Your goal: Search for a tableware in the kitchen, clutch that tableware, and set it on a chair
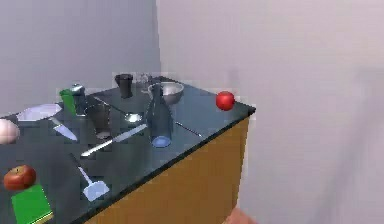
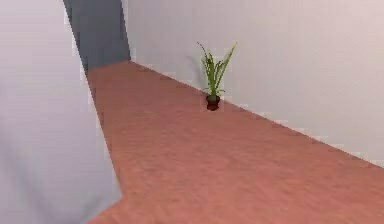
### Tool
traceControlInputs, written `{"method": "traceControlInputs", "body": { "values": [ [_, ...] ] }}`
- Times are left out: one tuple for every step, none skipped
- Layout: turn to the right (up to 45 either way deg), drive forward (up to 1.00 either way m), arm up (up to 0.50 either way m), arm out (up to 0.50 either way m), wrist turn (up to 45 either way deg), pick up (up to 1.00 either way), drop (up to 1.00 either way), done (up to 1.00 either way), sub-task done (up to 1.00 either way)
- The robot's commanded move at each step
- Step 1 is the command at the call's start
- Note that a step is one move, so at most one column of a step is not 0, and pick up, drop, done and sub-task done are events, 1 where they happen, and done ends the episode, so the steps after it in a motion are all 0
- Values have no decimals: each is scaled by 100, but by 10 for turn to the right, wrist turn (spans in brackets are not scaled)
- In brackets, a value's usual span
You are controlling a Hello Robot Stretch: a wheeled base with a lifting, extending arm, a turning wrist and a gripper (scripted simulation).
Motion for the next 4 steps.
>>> {"method": "traceControlInputs", "body": {
  "values": [
    [-450,0,0,0,0,0,0,0,0],
    [-450,0,0,0,0,0,0,0,0],
    [450,0,0,0,0,0,0,0,0],
    [450,0,0,0,0,0,0,0,0]
  ]
}}
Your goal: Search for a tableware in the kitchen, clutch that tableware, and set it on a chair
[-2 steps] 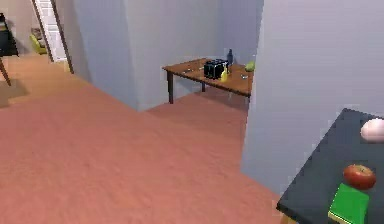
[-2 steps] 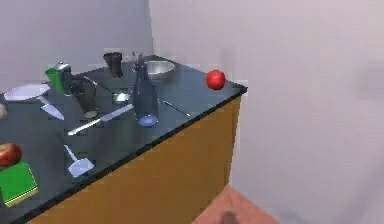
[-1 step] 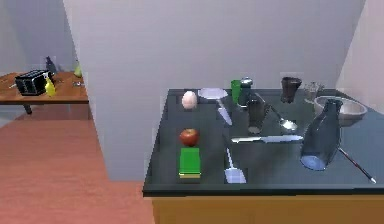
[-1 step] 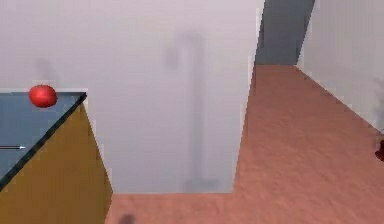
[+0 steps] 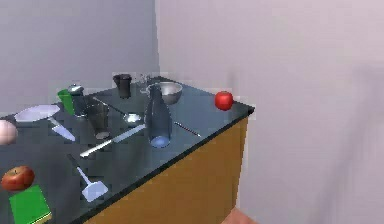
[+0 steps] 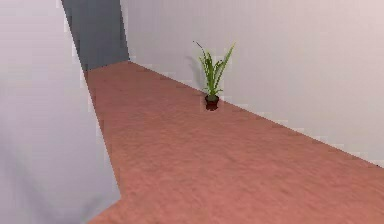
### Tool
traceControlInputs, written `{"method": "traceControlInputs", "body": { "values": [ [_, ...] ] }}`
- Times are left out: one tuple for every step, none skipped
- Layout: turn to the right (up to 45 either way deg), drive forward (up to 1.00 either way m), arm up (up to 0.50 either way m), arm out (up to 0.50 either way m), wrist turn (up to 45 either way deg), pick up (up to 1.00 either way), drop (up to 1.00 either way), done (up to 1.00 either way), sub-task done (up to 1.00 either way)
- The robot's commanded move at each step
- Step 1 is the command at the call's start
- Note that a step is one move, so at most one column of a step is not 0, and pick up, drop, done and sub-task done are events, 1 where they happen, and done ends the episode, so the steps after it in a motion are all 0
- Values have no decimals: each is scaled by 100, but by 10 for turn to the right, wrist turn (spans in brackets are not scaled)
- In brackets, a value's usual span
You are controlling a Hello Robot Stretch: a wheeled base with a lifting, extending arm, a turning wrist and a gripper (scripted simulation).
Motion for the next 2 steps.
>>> {"method": "traceControlInputs", "body": {
  "values": [
    [60,0,0,0,0,0,0,0,0],
    [0,40,0,0,0,0,0,0,0]
  ]
}}
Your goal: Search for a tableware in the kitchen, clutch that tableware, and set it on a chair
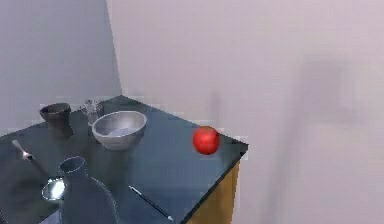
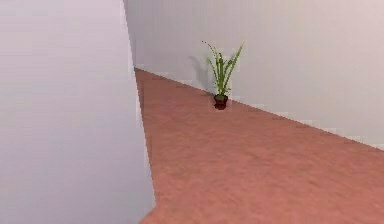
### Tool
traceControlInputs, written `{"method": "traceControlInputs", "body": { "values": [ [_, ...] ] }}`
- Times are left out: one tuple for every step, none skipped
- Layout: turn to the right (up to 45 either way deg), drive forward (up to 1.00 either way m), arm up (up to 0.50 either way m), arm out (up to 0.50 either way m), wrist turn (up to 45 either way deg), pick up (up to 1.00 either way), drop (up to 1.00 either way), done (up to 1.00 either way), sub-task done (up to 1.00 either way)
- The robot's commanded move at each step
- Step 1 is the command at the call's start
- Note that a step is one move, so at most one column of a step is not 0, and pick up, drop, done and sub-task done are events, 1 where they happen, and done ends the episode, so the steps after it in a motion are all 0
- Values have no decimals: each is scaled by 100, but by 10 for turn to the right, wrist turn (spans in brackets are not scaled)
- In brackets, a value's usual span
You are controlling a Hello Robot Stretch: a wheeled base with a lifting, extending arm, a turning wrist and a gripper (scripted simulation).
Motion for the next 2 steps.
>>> {"method": "traceControlInputs", "body": {
  "values": [
    [-450,0,0,0,0,0,0,0,0],
    [-450,0,0,0,0,0,0,0,0]
  ]
}}
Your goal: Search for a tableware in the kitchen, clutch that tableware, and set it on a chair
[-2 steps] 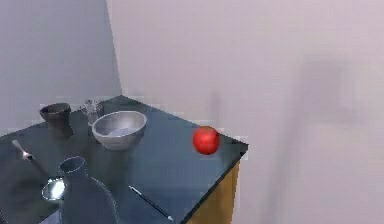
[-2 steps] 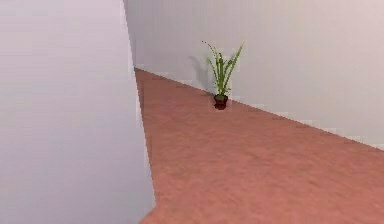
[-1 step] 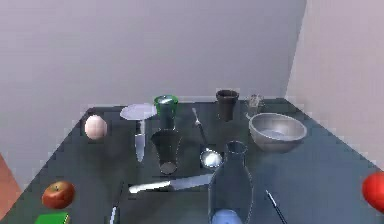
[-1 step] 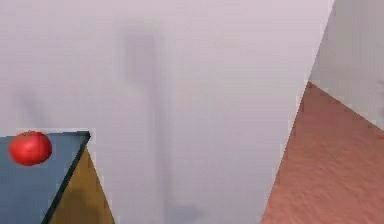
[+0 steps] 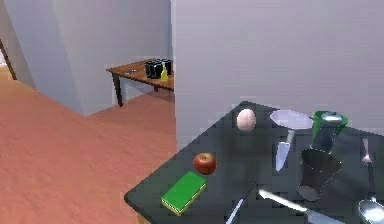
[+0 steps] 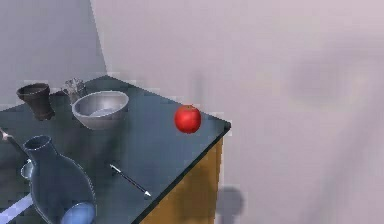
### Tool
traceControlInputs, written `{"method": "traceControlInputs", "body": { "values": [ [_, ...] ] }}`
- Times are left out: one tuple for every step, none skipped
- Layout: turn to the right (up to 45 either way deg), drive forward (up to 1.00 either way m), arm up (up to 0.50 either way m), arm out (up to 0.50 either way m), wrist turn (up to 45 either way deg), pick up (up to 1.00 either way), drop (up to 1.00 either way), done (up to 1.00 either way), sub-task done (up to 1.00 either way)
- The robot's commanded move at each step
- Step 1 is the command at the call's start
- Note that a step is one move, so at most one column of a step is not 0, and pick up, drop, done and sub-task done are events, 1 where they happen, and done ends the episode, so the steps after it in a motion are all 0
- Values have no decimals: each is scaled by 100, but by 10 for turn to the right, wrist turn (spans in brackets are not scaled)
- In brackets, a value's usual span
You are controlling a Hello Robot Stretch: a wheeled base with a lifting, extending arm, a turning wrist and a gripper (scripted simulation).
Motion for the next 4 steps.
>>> {"method": "traceControlInputs", "body": {
  "values": [
    [-180,0,0,0,0,0,0,0,0],
    [0,0,50,0,0,0,0,0,0],
    [0,0,38,0,0,0,0,0,0],
    [0,0,0,42,0,0,0,0,0]
  ]
}}
